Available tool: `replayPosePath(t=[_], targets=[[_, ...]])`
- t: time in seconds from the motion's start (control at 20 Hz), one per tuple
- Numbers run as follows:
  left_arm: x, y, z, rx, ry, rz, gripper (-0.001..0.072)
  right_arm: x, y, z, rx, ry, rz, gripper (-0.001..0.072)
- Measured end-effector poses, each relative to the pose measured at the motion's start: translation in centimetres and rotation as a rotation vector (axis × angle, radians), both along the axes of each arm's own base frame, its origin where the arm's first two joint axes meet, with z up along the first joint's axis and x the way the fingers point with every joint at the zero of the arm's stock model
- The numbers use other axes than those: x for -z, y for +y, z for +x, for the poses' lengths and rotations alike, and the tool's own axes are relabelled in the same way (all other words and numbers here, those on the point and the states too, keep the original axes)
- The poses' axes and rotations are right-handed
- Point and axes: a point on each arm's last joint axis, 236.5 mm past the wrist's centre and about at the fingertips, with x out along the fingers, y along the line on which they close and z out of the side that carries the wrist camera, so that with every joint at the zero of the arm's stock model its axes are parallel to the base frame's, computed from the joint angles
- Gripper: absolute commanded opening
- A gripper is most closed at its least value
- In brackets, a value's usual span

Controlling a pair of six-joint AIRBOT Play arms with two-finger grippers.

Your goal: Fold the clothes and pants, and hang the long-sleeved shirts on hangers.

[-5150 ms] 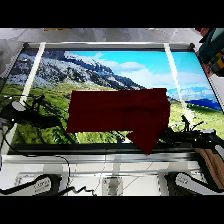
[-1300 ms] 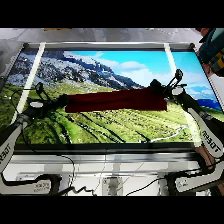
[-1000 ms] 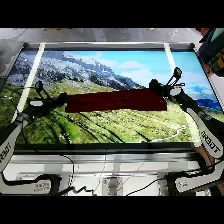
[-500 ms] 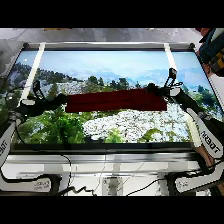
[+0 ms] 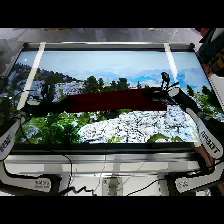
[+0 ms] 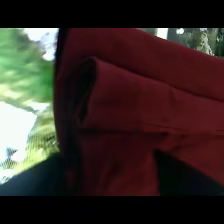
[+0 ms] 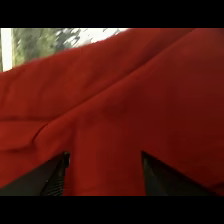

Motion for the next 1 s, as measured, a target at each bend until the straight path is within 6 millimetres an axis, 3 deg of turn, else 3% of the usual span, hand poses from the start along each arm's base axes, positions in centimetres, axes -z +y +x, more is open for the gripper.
replayPosePath(t=[0.1,0.15,0.25,0.4,0.55,0.7,0.85,1.0], targets=[[0.2,-0.8,0.3,0.021,-0.016,0.028,0.0101,-0.2,1.8,-0.5,-0.043,0.003,0.003,0.0503],[0.0,-1.1,0.7,0.033,-0.030,0.042,0.0029,-0.4,2.9,-0.6,-0.066,-0.003,0.003,0.0441],[-1.5,-1.6,2.0,0.050,-0.077,0.053,0.0008,-1.3,5.1,-0.5,-0.111,-0.027,0.003,0.0225],[-6.7,-3.0,3.8,0.119,-0.165,0.022,0.0008,-3.7,8.6,0.1,-0.177,-0.088,0.007,0.0018],[-13.2,-5.0,3.0,0.235,-0.215,-0.023,0.0008,-6.2,12.5,0.1,-0.248,-0.146,0.019,0.0018],[-18.8,-6.3,-0.4,0.354,-0.225,-0.025,0.0008,-7.6,16.6,-1.1,-0.313,-0.170,0.040,0.0017],[-23.4,-6.6,-3.9,0.427,-0.261,0.015,0.0008,-7.4,21.0,-3.3,-0.376,-0.151,0.066,0.0017],[-26.9,-5.8,-6.4,0.445,-0.316,0.085,0.0009,-5.7,25.4,-6.3,-0.426,-0.090,0.094,0.0017]])
